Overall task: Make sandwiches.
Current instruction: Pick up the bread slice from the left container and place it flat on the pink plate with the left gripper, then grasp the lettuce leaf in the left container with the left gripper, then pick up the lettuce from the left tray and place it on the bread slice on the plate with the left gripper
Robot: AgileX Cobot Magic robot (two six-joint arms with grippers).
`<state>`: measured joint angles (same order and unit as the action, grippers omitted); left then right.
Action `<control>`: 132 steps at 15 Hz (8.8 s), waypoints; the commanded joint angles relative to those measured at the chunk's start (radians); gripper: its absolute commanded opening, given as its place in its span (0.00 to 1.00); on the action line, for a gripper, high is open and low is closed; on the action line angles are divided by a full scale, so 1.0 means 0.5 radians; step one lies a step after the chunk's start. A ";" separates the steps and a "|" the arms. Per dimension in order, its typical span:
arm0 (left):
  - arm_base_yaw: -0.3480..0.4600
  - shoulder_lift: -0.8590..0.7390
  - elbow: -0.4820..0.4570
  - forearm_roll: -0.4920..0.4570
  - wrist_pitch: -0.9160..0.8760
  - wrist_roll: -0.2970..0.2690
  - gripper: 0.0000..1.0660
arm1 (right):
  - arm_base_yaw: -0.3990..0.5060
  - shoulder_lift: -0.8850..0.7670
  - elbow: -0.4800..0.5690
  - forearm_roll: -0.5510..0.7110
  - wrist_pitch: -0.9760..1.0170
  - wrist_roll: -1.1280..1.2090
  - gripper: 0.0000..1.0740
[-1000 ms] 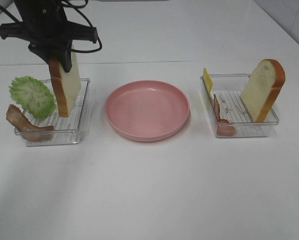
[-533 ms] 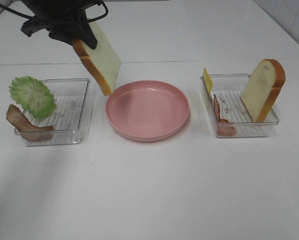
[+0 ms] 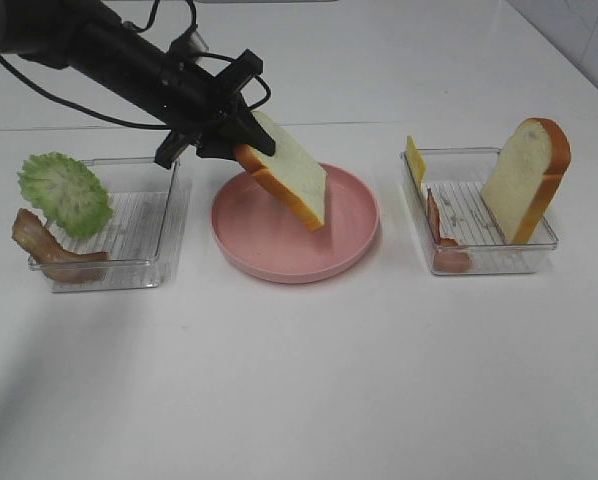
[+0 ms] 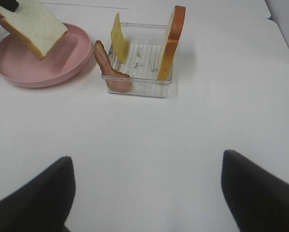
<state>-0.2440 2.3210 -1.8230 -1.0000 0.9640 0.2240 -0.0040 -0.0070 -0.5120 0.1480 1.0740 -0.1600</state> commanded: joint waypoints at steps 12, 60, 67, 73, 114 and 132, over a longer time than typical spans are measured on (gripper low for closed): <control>-0.058 0.200 0.000 -0.204 -0.048 0.160 0.40 | -0.014 -0.026 0.010 -0.008 -0.016 -0.004 0.73; 0.356 0.168 -0.464 2.064 0.598 -0.768 0.58 | -0.014 -0.026 0.010 -0.008 -0.018 -0.004 0.73; 0.356 0.162 -0.464 2.078 0.512 -0.776 0.00 | -0.014 -0.026 0.010 -0.008 -0.018 -0.004 0.73; 0.356 0.070 -0.528 2.076 0.552 -0.782 0.00 | -0.014 -0.026 0.010 -0.008 -0.018 -0.004 0.73; 0.340 -0.256 -0.634 1.060 0.380 -0.560 0.00 | -0.014 -0.026 0.010 -0.008 -0.018 -0.004 0.73; -0.302 0.256 -0.630 0.374 0.098 -0.294 0.00 | -0.014 -0.026 0.010 -0.008 -0.018 -0.004 0.73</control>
<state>-0.3920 2.4320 -2.1380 -0.8070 1.0360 0.0690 -0.0040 -0.0070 -0.5120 0.1490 1.0740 -0.1600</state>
